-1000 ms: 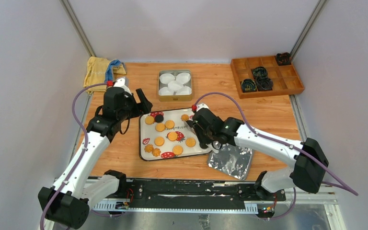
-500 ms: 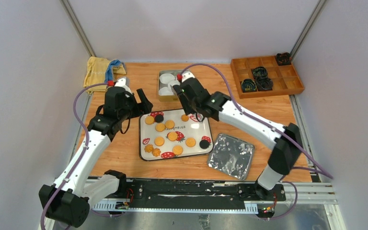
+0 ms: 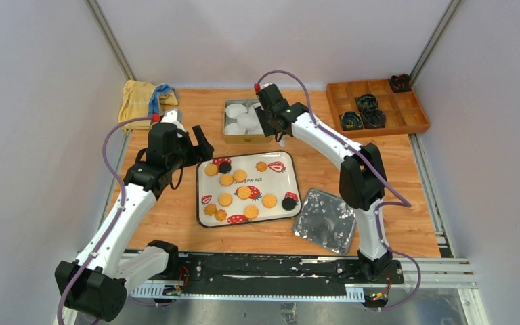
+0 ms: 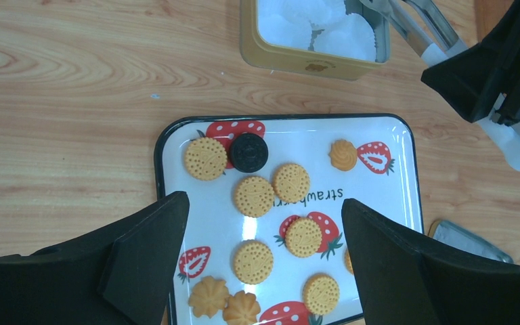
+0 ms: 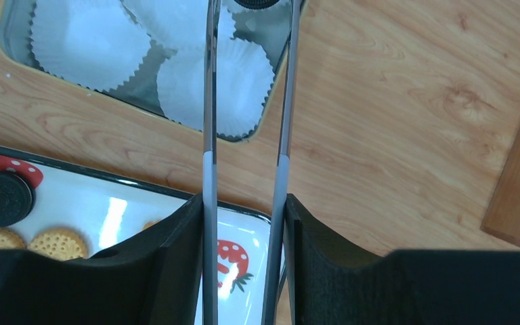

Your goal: Pack the cookies

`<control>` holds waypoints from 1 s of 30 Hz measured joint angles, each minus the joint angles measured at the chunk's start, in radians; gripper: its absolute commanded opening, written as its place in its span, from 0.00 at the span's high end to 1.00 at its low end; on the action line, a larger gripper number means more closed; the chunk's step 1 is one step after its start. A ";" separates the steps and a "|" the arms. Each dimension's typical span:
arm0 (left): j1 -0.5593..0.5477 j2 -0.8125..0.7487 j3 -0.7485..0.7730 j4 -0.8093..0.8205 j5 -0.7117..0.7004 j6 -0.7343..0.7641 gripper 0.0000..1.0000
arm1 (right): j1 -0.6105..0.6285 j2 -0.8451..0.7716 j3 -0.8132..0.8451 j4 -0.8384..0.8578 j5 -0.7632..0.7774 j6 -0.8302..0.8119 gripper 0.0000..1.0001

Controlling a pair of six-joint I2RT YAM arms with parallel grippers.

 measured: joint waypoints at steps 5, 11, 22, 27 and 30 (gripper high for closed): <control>0.000 0.000 0.000 -0.006 -0.007 0.001 0.10 | -0.010 0.023 0.047 -0.002 -0.027 -0.016 0.92; 0.000 0.000 0.000 -0.007 -0.013 0.004 0.10 | -0.032 0.061 0.097 -0.007 -0.032 -0.029 0.92; 0.000 0.000 0.000 -0.010 -0.020 0.005 0.10 | -0.037 0.137 0.106 -0.023 -0.052 -0.032 0.70; 0.000 0.000 0.000 -0.013 -0.020 0.008 0.09 | -0.037 0.137 0.122 -0.023 -0.048 -0.032 0.54; 0.000 0.000 0.000 -0.013 -0.019 0.009 0.09 | -0.037 0.137 0.132 -0.022 -0.048 -0.032 0.49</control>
